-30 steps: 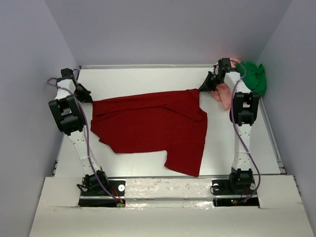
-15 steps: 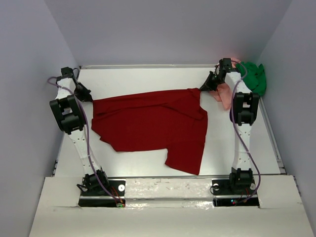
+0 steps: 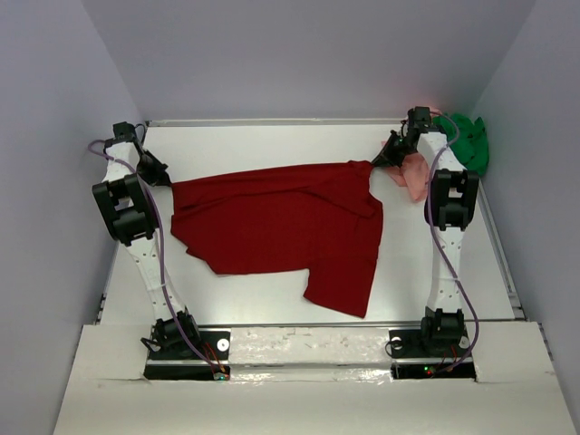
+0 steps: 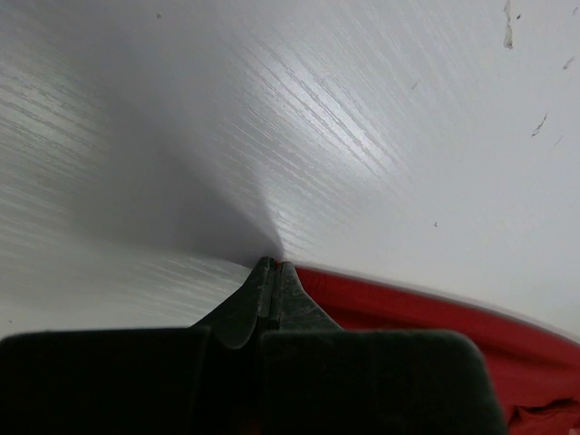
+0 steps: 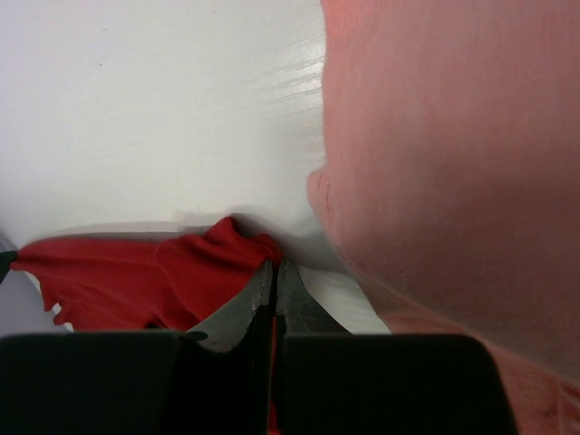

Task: Fold and stack the t-shirts
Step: Fold the flattened tshirt in 1/3 of the way

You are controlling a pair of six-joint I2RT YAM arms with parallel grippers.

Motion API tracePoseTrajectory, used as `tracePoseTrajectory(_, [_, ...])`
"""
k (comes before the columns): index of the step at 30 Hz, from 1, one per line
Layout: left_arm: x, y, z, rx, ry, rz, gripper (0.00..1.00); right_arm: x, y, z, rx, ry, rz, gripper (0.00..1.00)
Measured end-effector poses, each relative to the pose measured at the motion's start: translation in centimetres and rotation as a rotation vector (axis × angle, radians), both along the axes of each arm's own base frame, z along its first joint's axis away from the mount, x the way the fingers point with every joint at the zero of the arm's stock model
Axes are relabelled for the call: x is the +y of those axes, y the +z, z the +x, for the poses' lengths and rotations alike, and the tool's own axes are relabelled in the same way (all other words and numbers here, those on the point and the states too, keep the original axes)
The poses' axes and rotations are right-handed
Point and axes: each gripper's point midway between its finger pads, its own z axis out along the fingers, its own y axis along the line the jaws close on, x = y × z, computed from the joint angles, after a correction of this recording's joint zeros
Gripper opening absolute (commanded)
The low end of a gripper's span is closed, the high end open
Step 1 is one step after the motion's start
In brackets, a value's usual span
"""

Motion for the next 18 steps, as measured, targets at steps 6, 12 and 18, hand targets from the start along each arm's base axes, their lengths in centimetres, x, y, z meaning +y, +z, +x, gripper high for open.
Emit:
tracePoseTrajectory(6, [-0.01,-0.01,0.01,0.0,0.0,0.0,0.0,0.19,0.27,0.13,-0.01,0.008,0.02,0.0])
tracePoseTrajectory(12, [-0.01,0.02,-0.04,0.002,0.0,-0.001,0.0,-0.16,0.14,0.17,-0.009,-0.002,0.005,0.0])
tracePoseTrajectory(18, [-0.03,0.01,-0.07,0.004,0.0,-0.001,0.0,-0.64,0.01,0.12,-0.005,-0.012,0.0,0.0])
